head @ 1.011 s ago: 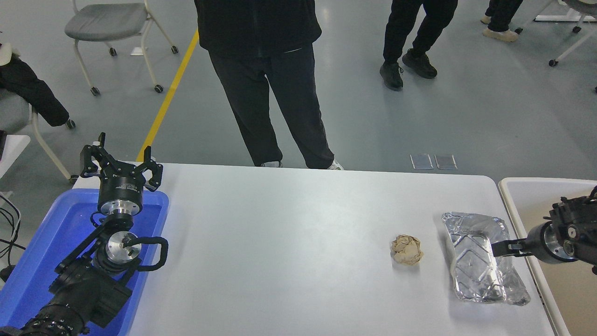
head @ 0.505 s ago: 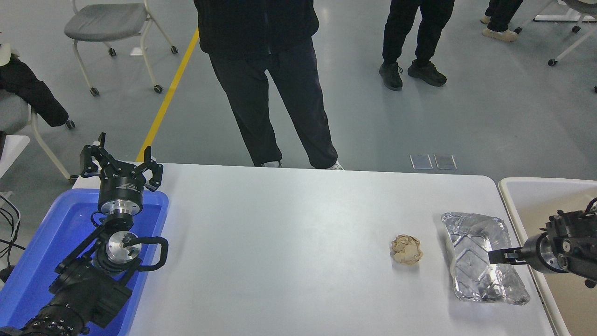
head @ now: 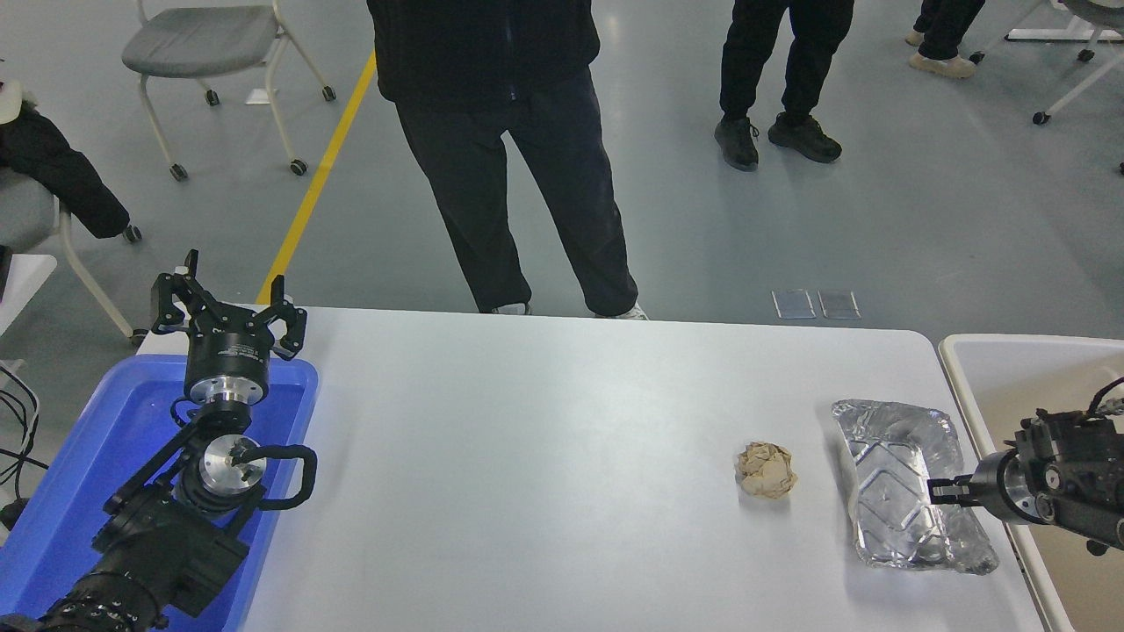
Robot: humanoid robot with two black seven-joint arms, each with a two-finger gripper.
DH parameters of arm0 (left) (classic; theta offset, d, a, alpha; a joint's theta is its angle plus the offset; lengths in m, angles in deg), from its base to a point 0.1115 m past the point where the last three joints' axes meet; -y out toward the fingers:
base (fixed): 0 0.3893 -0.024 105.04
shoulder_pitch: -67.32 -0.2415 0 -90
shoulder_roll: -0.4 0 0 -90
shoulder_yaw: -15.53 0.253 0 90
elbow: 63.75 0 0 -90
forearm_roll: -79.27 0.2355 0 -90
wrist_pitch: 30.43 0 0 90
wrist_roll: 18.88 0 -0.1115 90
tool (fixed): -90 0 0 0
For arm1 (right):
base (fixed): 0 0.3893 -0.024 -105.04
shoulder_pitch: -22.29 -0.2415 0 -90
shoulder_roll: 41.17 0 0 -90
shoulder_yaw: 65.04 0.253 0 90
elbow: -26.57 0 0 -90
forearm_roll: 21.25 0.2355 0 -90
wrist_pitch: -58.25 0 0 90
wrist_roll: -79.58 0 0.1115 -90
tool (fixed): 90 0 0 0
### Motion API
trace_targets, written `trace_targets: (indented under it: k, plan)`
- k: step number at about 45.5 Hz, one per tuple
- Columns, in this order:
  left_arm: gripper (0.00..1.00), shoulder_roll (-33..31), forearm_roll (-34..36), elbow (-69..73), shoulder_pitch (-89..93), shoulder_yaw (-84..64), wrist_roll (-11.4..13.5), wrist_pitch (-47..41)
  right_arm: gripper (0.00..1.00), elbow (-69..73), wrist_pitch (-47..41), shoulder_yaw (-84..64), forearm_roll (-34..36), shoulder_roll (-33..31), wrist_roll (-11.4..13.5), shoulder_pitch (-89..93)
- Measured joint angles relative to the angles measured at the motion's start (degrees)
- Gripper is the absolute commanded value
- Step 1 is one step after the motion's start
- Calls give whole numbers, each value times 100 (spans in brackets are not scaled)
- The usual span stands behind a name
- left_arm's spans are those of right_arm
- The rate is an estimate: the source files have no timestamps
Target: Pick up foil plate and place in dustbin
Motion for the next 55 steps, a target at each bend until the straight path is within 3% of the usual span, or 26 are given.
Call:
trace_targets:
  k: [28,42,55]
  plan:
    - [99,0,0,-2,0,0,0,0,0,34,-184,159,266,-187,-95,-273]
    - [99,0,0,-5,1,0,0,0,0,472,-1446,210,473,-1152,-311,-1481]
    - [99,0,0,-1,1,0,-1,0,0,1143,-2779,149,496,-2165,-330,-3114]
